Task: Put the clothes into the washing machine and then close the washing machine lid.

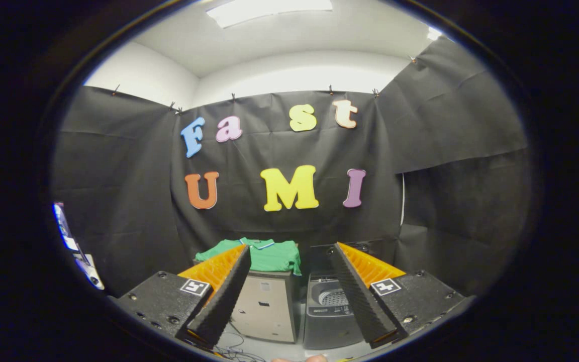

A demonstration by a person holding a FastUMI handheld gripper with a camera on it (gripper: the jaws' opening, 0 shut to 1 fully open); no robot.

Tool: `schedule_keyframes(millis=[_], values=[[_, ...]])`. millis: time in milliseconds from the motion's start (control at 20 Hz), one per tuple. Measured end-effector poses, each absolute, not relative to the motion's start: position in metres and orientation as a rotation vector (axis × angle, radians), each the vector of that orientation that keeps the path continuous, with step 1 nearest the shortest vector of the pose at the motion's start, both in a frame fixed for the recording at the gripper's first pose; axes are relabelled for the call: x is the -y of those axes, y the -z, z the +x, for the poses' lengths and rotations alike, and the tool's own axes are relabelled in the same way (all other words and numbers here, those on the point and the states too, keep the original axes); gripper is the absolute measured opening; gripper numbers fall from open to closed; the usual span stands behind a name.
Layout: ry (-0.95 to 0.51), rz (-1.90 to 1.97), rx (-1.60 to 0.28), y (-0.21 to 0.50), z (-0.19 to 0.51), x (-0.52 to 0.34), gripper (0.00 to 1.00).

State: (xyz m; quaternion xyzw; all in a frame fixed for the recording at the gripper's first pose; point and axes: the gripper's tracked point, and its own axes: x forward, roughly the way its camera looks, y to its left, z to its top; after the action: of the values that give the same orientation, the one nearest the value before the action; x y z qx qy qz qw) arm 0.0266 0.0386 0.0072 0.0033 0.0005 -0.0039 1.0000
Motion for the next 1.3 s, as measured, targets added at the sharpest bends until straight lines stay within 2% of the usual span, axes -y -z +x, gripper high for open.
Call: schedule_keyframes(millis=[550, 1000, 1300], values=[[-0.033, 0.046, -0.178, 0.000, 0.093, -0.102, 1.00], [-0.187, 0.025, -0.362, 0.033, 0.207, -0.171, 1.00], [-0.219, 0.007, -0.551, 0.062, 0.288, -0.199, 1.00]])
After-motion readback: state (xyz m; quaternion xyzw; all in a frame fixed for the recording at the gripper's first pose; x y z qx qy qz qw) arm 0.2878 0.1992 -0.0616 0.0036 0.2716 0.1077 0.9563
